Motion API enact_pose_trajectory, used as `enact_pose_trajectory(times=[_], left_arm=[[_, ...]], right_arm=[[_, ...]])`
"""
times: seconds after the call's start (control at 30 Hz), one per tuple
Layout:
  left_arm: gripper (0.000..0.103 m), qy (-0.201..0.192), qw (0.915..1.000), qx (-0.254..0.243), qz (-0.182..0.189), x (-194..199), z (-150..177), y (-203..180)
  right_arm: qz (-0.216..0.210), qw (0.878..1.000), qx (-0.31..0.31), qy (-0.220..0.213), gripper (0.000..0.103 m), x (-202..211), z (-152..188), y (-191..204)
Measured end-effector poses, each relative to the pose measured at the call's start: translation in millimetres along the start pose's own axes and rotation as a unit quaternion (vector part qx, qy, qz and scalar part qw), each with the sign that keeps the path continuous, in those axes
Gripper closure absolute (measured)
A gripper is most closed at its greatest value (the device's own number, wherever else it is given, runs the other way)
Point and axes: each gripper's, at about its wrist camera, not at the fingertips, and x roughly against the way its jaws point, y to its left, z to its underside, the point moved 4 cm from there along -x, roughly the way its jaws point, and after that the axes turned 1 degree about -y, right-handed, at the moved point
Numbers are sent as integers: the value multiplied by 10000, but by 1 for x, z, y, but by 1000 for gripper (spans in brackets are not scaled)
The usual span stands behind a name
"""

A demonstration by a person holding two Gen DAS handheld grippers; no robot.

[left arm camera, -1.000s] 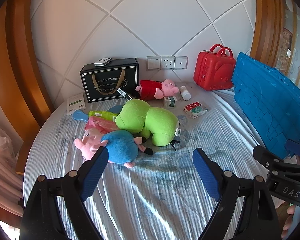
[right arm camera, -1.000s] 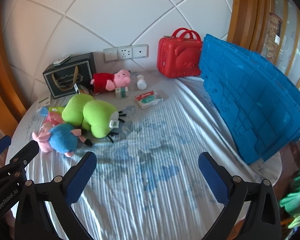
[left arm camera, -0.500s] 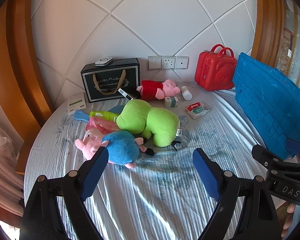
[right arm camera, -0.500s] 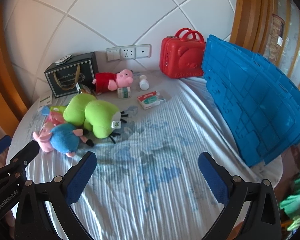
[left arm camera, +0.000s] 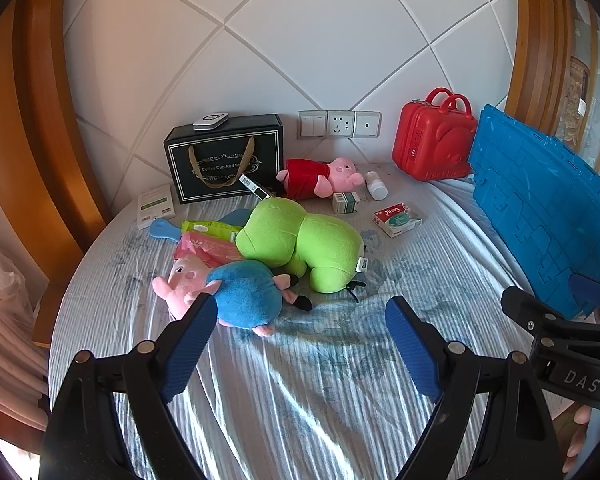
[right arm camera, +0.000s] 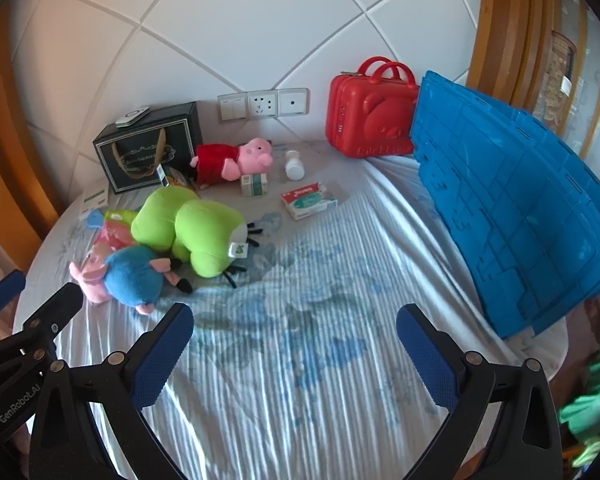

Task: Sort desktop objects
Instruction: 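Move the right tool toward the green plush on the bed, then close the right tool fingers on the green plush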

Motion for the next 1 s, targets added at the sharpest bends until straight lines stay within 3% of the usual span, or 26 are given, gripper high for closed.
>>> enact_pose_trajectory(times=[0.47, 1.0], left_arm=[[17, 136, 9999, -11, -77, -26, -7, 10], [17, 524, 9983, -193, -138, -94, -18, 21]], right_arm=[[-112, 9998, 74, 165, 0, -28, -9, 12], [-222, 9981, 153, 557, 0, -92, -24, 26]])
